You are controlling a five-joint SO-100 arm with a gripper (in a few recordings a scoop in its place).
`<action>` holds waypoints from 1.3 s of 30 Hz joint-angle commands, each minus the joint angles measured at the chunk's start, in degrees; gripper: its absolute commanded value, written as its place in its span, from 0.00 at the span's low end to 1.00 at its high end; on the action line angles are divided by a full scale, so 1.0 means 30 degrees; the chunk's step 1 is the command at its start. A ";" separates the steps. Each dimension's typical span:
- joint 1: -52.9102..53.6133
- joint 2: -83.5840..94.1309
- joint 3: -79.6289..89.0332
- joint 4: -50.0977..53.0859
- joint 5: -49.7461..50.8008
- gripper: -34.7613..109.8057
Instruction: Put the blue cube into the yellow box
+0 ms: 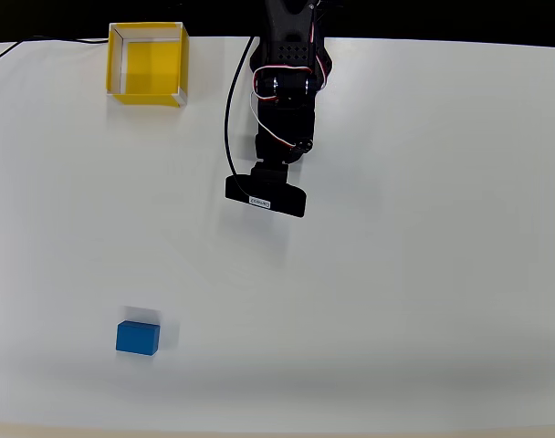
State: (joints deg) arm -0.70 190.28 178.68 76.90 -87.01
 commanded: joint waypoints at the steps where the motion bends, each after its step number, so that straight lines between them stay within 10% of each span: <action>1: -0.0264 0.0469 0.0498 0.0234 -0.1084 0.24; 24: -0.0029 -0.0264 0.0117 -0.2285 -0.1377 0.26; 39: 0.5186 -2.0156 -1.5615 -1.0488 0.2402 0.38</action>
State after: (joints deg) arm 10.11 142.03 149.24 49.66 -82.53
